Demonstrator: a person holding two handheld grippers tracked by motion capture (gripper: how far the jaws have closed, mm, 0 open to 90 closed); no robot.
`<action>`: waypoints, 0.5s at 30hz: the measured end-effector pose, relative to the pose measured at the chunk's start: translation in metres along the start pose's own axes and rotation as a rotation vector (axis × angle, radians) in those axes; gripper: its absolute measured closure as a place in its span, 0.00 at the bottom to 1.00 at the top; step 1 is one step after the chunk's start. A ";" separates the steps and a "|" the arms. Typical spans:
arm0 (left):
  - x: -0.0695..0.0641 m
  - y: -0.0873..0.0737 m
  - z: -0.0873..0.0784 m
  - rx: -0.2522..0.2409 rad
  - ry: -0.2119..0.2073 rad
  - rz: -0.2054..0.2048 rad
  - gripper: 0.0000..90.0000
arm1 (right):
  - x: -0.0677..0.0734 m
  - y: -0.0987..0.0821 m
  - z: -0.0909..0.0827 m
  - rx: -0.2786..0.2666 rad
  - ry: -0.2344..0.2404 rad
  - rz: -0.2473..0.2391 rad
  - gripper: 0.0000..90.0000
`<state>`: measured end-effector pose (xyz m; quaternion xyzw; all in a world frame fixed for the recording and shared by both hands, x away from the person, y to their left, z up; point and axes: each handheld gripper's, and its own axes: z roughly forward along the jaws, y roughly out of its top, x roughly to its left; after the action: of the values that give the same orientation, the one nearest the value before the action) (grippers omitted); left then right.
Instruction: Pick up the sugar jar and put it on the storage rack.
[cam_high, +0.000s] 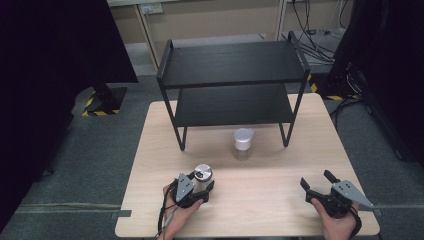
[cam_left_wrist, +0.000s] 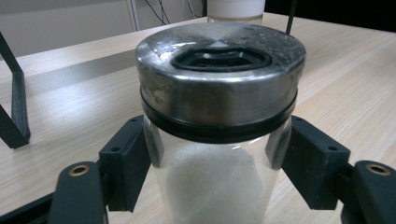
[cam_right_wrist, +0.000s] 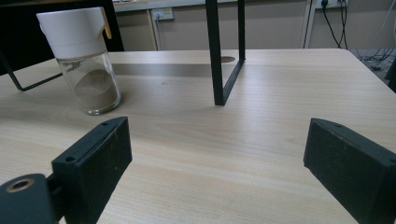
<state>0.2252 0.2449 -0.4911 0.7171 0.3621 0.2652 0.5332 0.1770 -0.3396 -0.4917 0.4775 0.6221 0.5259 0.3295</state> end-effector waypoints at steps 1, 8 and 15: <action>0.000 0.000 0.000 -0.002 0.001 0.000 0.33 | 0.000 0.000 0.000 0.000 0.001 -0.001 0.09; -0.005 -0.003 -0.002 -0.024 0.004 0.012 0.33 | 0.000 0.000 0.000 0.002 0.001 -0.001 0.09; -0.012 0.005 -0.016 -0.116 0.025 0.008 0.34 | 0.000 0.000 0.000 0.002 0.001 -0.002 0.09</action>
<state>0.2074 0.2439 -0.4814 0.6833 0.3498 0.2970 0.5680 0.1772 -0.3397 -0.4914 0.4769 0.6233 0.5252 0.3290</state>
